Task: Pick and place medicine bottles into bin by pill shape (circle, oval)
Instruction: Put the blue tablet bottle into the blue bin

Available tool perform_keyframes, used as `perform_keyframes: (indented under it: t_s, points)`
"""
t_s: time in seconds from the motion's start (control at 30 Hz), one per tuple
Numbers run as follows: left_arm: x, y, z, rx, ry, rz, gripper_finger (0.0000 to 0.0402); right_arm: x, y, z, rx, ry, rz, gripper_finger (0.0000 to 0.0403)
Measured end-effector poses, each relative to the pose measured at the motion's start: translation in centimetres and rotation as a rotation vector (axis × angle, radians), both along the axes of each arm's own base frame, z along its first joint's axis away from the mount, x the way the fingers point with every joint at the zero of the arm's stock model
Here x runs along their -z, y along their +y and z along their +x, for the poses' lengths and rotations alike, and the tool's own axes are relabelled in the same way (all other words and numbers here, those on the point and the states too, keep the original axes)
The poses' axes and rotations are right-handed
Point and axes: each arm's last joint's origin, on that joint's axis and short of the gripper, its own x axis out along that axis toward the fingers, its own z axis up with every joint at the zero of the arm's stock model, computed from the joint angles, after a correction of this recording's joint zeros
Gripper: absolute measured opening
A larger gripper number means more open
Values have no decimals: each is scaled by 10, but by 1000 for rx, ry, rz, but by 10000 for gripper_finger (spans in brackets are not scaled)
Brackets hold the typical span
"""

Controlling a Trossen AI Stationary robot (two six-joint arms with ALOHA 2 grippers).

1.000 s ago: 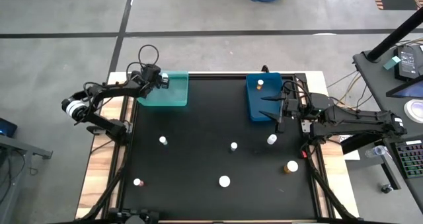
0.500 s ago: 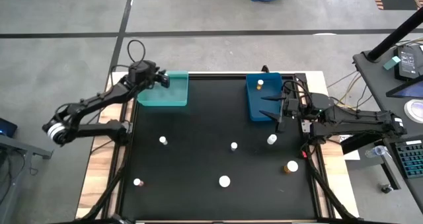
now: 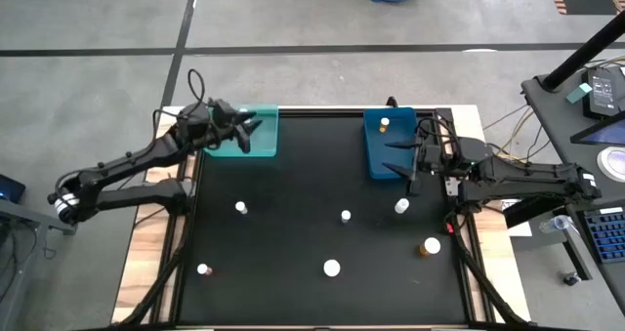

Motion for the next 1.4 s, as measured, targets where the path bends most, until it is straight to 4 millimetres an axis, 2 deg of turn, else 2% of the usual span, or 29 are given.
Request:
perform_keyframes:
  t_s: [0.3, 0.57, 0.7, 0.83, 1.13, 1.4]
  points:
    - [19, -29, 18, 198, 51, -35, 147, -1, 0, 0, -5, -21, 73, 231]
    - [28, -38, 23, 258, 85, -33, 147, 2, 0, 3, -16, -18, 222, 231]
    - [28, -41, 24, 256, 53, -116, 147, 9, 0, 11, -22, 25, 278, 231]
    - [24, -53, 28, 374, 51, -232, 144, 15, -1, 19, -24, 66, 261, 231]
    - [10, -80, 39, 417, 227, -521, 129, 10, -2, 27, -28, 8, 132, 231]
    - [1, -92, 52, 324, 575, -730, 129, 4, -1, 21, -20, -28, 83, 231]
